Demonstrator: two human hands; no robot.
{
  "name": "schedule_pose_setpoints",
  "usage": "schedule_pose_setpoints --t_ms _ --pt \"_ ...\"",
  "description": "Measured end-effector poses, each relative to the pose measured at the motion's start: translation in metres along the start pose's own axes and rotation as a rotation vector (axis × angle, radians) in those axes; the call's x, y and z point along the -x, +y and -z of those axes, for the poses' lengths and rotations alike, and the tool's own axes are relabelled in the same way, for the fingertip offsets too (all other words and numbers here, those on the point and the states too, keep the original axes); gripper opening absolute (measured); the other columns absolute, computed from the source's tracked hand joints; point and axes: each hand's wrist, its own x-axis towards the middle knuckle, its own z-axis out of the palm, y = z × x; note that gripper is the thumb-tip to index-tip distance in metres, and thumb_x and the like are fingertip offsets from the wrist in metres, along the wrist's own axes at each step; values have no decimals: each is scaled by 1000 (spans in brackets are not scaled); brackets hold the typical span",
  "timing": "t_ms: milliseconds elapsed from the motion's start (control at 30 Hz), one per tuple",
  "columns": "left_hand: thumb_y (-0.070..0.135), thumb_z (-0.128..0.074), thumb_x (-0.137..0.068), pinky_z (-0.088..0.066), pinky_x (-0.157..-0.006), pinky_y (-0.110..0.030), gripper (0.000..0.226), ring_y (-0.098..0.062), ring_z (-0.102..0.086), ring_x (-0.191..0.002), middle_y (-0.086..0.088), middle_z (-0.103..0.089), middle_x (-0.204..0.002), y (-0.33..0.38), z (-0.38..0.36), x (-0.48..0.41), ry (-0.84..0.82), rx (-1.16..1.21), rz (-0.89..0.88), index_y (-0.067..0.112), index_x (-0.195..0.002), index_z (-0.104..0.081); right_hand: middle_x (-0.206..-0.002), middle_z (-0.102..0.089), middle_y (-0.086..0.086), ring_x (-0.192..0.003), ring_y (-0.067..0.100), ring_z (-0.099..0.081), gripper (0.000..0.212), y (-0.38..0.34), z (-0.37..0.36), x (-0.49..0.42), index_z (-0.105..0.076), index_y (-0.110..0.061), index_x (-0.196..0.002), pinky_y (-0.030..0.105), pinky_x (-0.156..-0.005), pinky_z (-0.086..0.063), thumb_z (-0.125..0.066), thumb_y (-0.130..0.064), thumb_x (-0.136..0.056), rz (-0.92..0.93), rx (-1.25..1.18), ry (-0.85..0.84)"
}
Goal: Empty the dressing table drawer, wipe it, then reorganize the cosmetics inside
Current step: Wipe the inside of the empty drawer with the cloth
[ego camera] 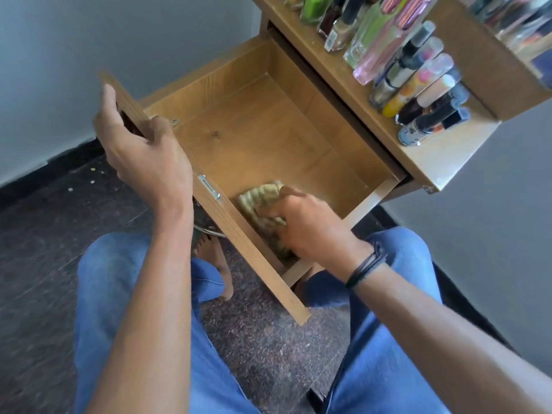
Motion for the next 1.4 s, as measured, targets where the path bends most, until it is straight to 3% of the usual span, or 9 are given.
schedule_pose_setpoints --t_ms 133,267,367,567,700,933,1133,1300,1400 --pt "9 -52 -81 -47 -101 -21 65 -7 -56 -122 15 -51 -124 4 3 0 -7 11 37 8 -146 -48 -113 -72 1 -100 23 -70 28 45 31 -14 -74 -25 -116 31 -86 -57 -58 -12 -96 -110 226 110" --pt "7 -52 -81 -49 -101 -24 65 6 -56 -115 8 -54 -127 9 3 2 -4 32 59 7 -146 -49 -132 -57 -4 -110 32 -61 48 68 50 -15 -58 -37 -141 40 -90 -54 -55 -14 -98 -139 274 101" --pt "4 -51 -81 -47 -93 -13 64 17 -54 -106 7 -53 -127 9 4 2 -9 41 60 5 -145 -49 -134 -52 -5 -112 35 -58 55 61 43 -13 -53 -43 -143 43 -84 -55 -58 -13 -98 -162 282 127" --pt "8 -51 -81 -45 -95 -12 67 -6 -53 -122 6 -54 -135 14 5 5 -17 39 94 7 -147 -47 -118 -60 11 -97 41 -63 36 54 38 -5 -63 -25 -131 38 -68 -43 -62 -18 -95 -297 404 187" --pt "10 -52 -79 -46 -99 -18 67 -9 -53 -127 3 -55 -138 14 5 2 -14 26 107 8 -147 -48 -94 -56 10 -77 33 -56 15 31 34 -3 -62 -8 -103 36 -63 -43 -62 -13 -89 -200 371 131" --pt "8 -56 -83 -33 -85 0 66 1 -52 -120 18 -49 -124 13 3 4 -13 -11 118 13 -148 -48 -97 -65 2 -79 25 -67 23 -20 0 18 -61 -15 -105 37 -71 -60 -54 0 -89 58 203 30" --pt "8 -56 -84 -38 -92 -9 66 -5 -53 -126 10 -54 -137 15 4 4 -14 -33 123 15 -149 -47 -116 -67 -3 -90 23 -70 37 -15 -5 -1 -67 -24 -122 35 -80 -60 -64 -4 -90 102 113 119" --pt "8 -59 -87 -31 -88 2 65 -8 -51 -130 4 -53 -144 15 4 4 -16 -75 126 17 -150 -46 -152 -36 -10 -88 23 -69 60 -37 -1 -47 -52 -42 -145 33 -82 -59 -54 -9 -95 202 191 140" --pt "10 -59 -86 -38 -96 -15 66 -12 -53 -129 2 -55 -142 14 4 4 -25 -87 125 19 -151 -46 -164 -24 -18 -111 26 -66 62 -48 8 -76 -47 -45 -148 34 -90 -55 -49 -10 -96 222 199 94"
